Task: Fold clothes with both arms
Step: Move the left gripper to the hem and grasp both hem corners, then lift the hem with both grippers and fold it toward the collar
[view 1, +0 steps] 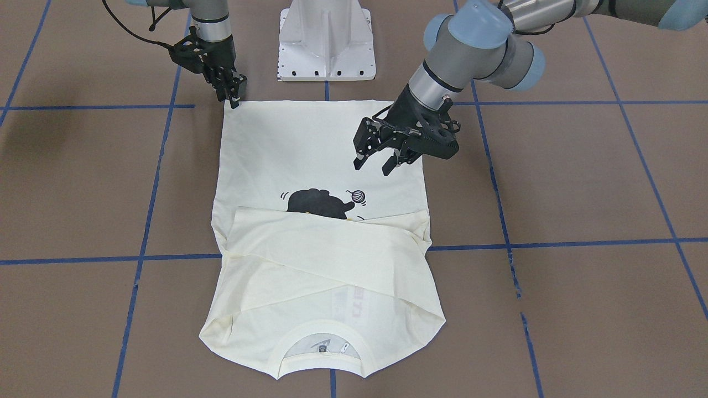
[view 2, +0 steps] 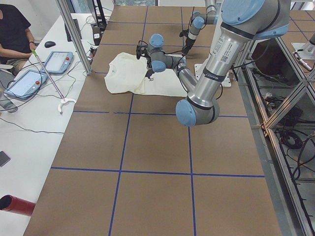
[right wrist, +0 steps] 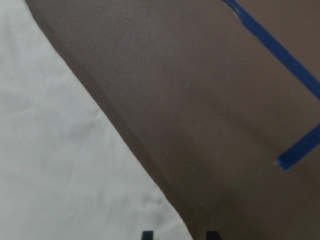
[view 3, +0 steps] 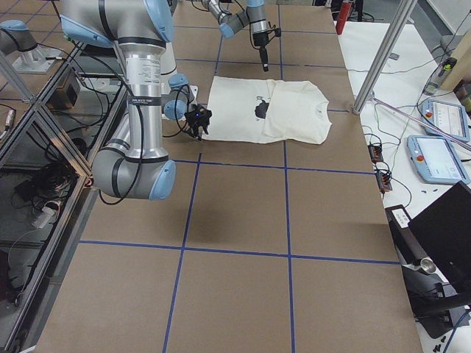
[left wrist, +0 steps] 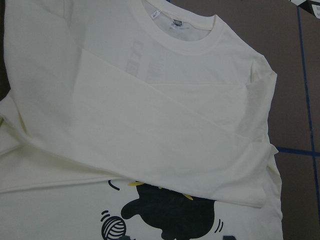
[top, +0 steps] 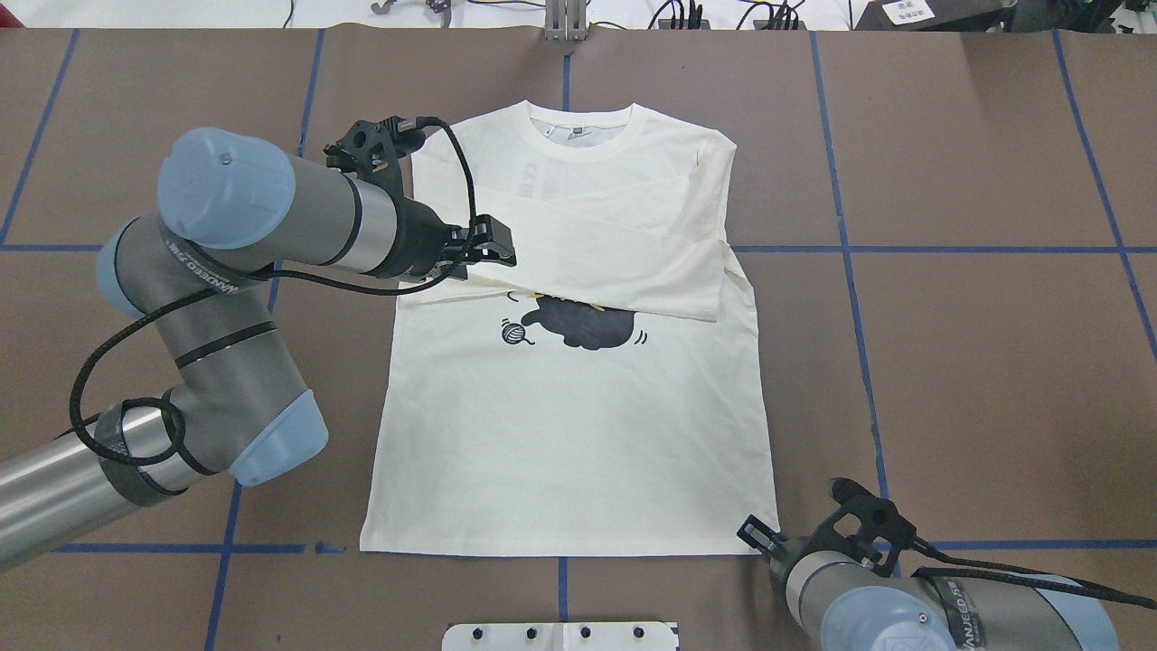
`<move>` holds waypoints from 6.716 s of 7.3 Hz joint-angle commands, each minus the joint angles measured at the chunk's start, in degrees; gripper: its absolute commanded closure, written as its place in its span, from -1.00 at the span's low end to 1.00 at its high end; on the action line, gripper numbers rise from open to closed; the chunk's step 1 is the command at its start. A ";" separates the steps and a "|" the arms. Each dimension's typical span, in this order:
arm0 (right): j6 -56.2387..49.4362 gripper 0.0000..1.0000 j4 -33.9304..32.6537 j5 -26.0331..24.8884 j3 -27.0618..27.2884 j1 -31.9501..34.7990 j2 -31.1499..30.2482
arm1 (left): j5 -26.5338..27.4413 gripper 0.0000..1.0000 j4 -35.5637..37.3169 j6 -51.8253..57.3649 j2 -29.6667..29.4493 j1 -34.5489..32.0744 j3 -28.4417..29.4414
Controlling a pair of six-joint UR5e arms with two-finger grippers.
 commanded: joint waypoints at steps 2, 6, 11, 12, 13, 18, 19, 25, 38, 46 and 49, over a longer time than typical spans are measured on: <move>-0.34 1.00 0.00 0.13 0.34 0.06 0.41 | 0.03 -0.38 0.00 -0.18 0.30 0.00 -0.47; -0.60 1.00 0.00 0.31 3.51 0.86 -0.29 | 2.21 -0.39 11.92 -8.51 10.97 4.19 -15.52; -0.69 1.00 0.00 0.57 3.60 1.12 0.06 | 23.06 -0.36 23.51 -29.61 19.64 27.92 -18.59; -0.69 1.00 0.00 0.57 3.60 1.12 0.06 | 23.06 -0.35 24.69 -30.06 19.73 28.56 -18.76; -0.69 1.00 0.00 0.57 3.60 1.12 0.06 | 23.06 -0.33 24.87 -30.93 19.99 30.22 -18.15; -0.69 1.00 0.00 0.48 3.68 1.12 0.06 | 23.06 -0.11 24.87 -30.85 21.05 30.67 -18.14; -0.69 1.00 0.00 0.40 3.68 1.21 -0.03 | 23.06 -0.01 24.79 -30.85 21.05 30.67 -18.06; -0.69 1.00 0.00 0.40 4.30 1.38 -0.29 | 23.15 1.00 24.79 -30.50 21.31 30.15 -18.23; -31.23 1.00 -0.18 18.19 -2.23 30.32 11.52 | 17.35 1.00 33.84 -11.03 9.03 9.45 -20.92; -47.08 1.00 7.87 23.25 -49.20 45.77 40.40 | 18.31 1.00 8.47 -2.29 -3.39 -4.57 14.70; -47.71 1.00 12.19 21.84 -54.58 45.50 41.28 | 19.46 1.00 3.61 2.63 -3.65 -5.45 18.94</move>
